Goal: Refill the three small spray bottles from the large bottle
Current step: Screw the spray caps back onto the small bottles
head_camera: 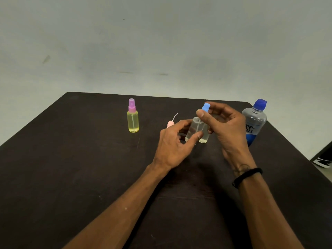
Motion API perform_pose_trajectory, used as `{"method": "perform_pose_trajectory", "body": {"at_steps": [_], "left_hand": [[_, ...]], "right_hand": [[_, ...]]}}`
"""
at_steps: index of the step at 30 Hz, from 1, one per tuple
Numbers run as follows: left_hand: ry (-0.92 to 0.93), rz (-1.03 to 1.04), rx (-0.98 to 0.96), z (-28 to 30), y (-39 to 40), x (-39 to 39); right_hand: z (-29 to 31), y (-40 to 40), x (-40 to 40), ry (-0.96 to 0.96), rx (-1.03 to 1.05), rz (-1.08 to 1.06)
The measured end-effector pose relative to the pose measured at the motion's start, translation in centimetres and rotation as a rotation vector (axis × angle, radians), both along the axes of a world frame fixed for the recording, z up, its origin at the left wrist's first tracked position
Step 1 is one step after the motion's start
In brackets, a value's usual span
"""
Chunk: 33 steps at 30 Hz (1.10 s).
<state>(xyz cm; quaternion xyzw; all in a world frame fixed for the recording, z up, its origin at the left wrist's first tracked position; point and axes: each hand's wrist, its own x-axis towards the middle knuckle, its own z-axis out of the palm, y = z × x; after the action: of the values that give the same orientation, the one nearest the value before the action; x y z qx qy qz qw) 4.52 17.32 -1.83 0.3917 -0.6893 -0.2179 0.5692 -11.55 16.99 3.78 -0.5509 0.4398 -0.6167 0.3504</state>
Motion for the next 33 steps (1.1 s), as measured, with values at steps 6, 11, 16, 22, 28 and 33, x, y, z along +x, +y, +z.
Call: {"method": "perform_pose_trajectory", "body": {"at_steps": [6, 11, 16, 22, 28, 33], "left_hand": [[0.052, 0.004, 0.032, -0.01, -0.27, 0.28], [0.050, -0.002, 0.053, 0.04, -0.21, 0.23], [0.049, -0.030, 0.076, 0.09, 0.00, 0.27], [0.057, -0.031, 0.095, 0.06, 0.12, 0.10], [0.068, -0.018, 0.093, 0.23, 0.07, 0.20], [0.072, -0.027, 0.098, 0.21, 0.24, 0.13]], "right_hand": [[0.18, 0.03, -0.29, -0.088, 0.025, 0.095], [-0.03, -0.08, -0.42, -0.093, 0.056, 0.145], [-0.08, -0.04, -0.26, -0.106, 0.050, 0.094], [-0.01, 0.10, 0.04, -0.081, 0.045, 0.082], [0.07, 0.20, -0.33, -0.149, 0.085, 0.165], [0.03, 0.20, -0.08, -0.155, 0.071, 0.141]]}}
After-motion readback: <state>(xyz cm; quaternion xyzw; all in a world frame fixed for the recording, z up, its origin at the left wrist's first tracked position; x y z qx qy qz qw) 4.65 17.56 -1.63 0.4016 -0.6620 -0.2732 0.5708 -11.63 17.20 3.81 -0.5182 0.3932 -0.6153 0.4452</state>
